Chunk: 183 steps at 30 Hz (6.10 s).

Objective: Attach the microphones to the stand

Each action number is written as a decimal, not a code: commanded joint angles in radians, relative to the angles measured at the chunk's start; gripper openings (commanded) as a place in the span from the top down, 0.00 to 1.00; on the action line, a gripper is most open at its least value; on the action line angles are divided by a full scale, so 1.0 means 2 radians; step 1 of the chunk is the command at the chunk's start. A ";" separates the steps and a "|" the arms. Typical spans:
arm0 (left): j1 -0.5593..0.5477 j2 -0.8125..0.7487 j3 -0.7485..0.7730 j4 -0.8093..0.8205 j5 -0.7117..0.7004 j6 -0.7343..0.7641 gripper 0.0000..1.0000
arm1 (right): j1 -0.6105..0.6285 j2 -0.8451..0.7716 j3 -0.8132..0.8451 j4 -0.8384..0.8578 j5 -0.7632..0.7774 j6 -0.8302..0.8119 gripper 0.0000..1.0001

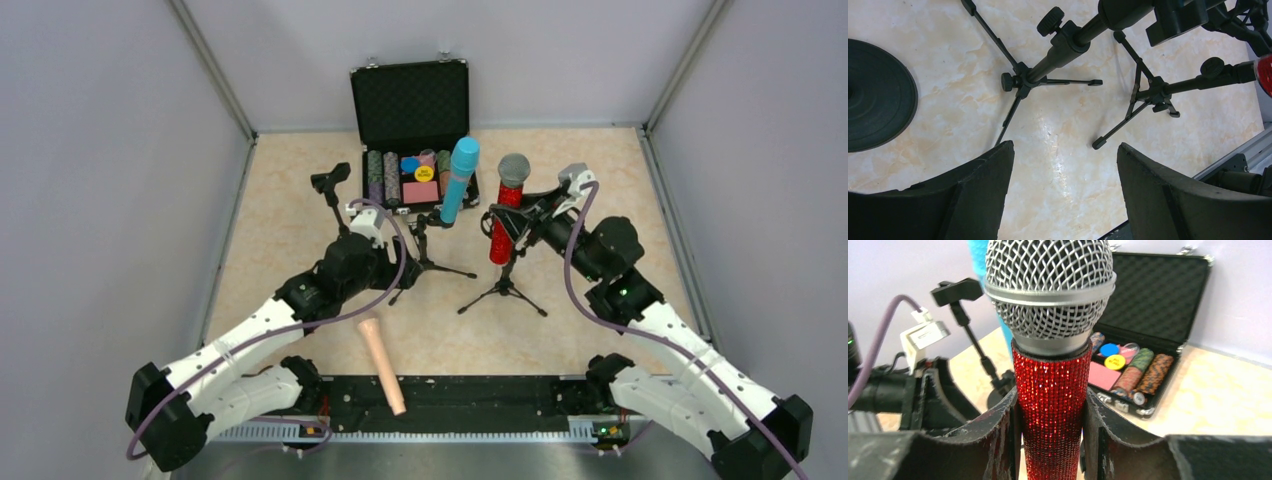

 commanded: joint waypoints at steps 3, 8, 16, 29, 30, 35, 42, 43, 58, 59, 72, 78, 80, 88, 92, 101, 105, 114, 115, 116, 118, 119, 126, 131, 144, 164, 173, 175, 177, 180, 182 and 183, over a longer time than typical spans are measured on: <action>0.000 0.004 0.032 0.015 0.002 0.002 0.20 | -0.001 0.027 0.066 0.011 0.081 -0.040 1.00; 0.000 0.008 0.037 0.013 0.004 0.001 0.21 | -0.001 0.056 0.090 0.015 0.096 -0.043 1.00; 0.001 0.017 0.041 0.011 0.009 -0.007 0.21 | 0.000 0.069 0.100 0.037 0.130 -0.046 1.00; 0.001 0.025 0.045 0.009 0.015 -0.011 0.21 | -0.001 0.098 0.108 0.052 0.178 -0.066 1.00; 0.001 0.024 0.046 0.009 0.015 -0.012 0.21 | -0.001 0.100 0.109 0.053 0.182 -0.066 1.00; 0.001 0.024 0.045 0.008 0.016 -0.014 0.21 | -0.002 0.108 0.109 0.062 0.186 -0.066 1.00; 0.001 0.024 0.042 0.005 0.019 -0.019 0.21 | -0.006 0.116 0.104 0.069 0.198 -0.065 1.00; 0.000 0.024 0.042 0.005 0.018 -0.019 0.21 | -0.006 0.118 0.103 0.072 0.201 -0.063 1.00; 0.000 0.028 0.040 0.006 0.028 -0.027 0.21 | -0.010 0.141 0.101 0.083 0.216 -0.051 1.00; 0.001 0.028 0.040 0.006 0.028 -0.028 0.21 | -0.010 0.140 0.100 0.083 0.217 -0.051 1.00; 0.001 0.029 0.039 0.010 0.031 -0.031 0.21 | -0.010 0.137 0.094 0.065 0.226 -0.055 1.00; 0.000 0.032 0.038 0.013 0.033 -0.033 0.21 | -0.010 0.124 0.091 0.060 0.228 -0.057 1.00; 0.000 0.033 0.039 0.013 0.034 -0.035 0.21 | -0.010 0.123 0.088 0.059 0.228 -0.057 1.00; 0.001 0.036 0.039 0.014 0.036 -0.038 0.21 | -0.010 0.116 0.076 0.060 0.220 -0.058 1.00; 0.000 0.036 0.040 0.014 0.036 -0.040 0.21 | -0.010 0.119 0.072 0.056 0.219 -0.061 1.00; 0.001 0.036 0.040 0.015 0.036 -0.043 0.21 | -0.010 0.136 0.064 0.044 0.214 -0.070 1.00; 0.001 0.035 0.039 0.016 0.036 -0.043 0.21 | -0.010 0.138 0.050 0.061 0.193 -0.078 1.00; 0.001 0.037 0.039 0.019 0.035 -0.042 0.21 | -0.010 0.131 0.001 0.131 0.133 -0.093 1.00; 0.000 0.037 0.038 0.019 0.035 -0.041 0.21 | -0.010 0.133 0.002 0.128 0.131 -0.094 1.00; 0.000 0.037 0.038 0.019 0.035 -0.040 0.21 | -0.010 0.133 0.002 0.126 0.128 -0.096 1.00; 0.001 0.037 0.037 0.022 0.035 -0.041 0.21 | -0.010 0.134 -0.001 0.124 0.122 -0.100 1.00; 0.000 0.038 0.037 0.024 0.036 -0.041 0.21 | -0.010 0.134 -0.003 0.124 0.121 -0.100 1.00; 0.000 0.042 0.038 0.031 0.035 -0.041 0.21 | -0.010 0.131 -0.024 0.126 0.114 -0.099 1.00; 0.000 0.041 0.039 0.028 0.036 -0.038 0.21 | -0.010 0.132 -0.036 0.120 0.116 -0.093 1.00; 0.001 0.038 0.037 0.035 0.032 -0.037 0.21 | -0.010 0.131 -0.049 0.113 0.102 -0.078 1.00; 0.000 0.039 0.035 0.035 0.033 -0.035 0.21 | -0.010 0.134 -0.019 0.084 0.082 -0.062 0.02; 0.001 0.037 0.034 0.035 0.034 -0.036 0.21 | -0.010 0.126 -0.002 0.054 0.080 -0.054 0.01; 0.000 0.037 0.033 0.035 0.034 -0.036 0.21 | -0.010 0.121 0.002 0.041 0.081 -0.052 0.01; 0.000 0.037 0.033 0.035 0.034 -0.037 0.21 | -0.010 0.115 0.006 0.028 0.082 -0.050 0.01; 0.000 0.037 0.033 0.035 0.035 -0.038 0.21 | -0.010 0.105 0.012 -0.002 0.092 -0.043 0.01; 0.000 0.037 0.032 0.035 0.036 -0.037 0.21 | -0.010 0.098 0.015 -0.024 0.097 -0.038 0.01; 0.001 0.037 0.032 0.035 0.036 -0.037 0.21 | -0.010 0.095 0.017 -0.035 0.110 -0.035 0.01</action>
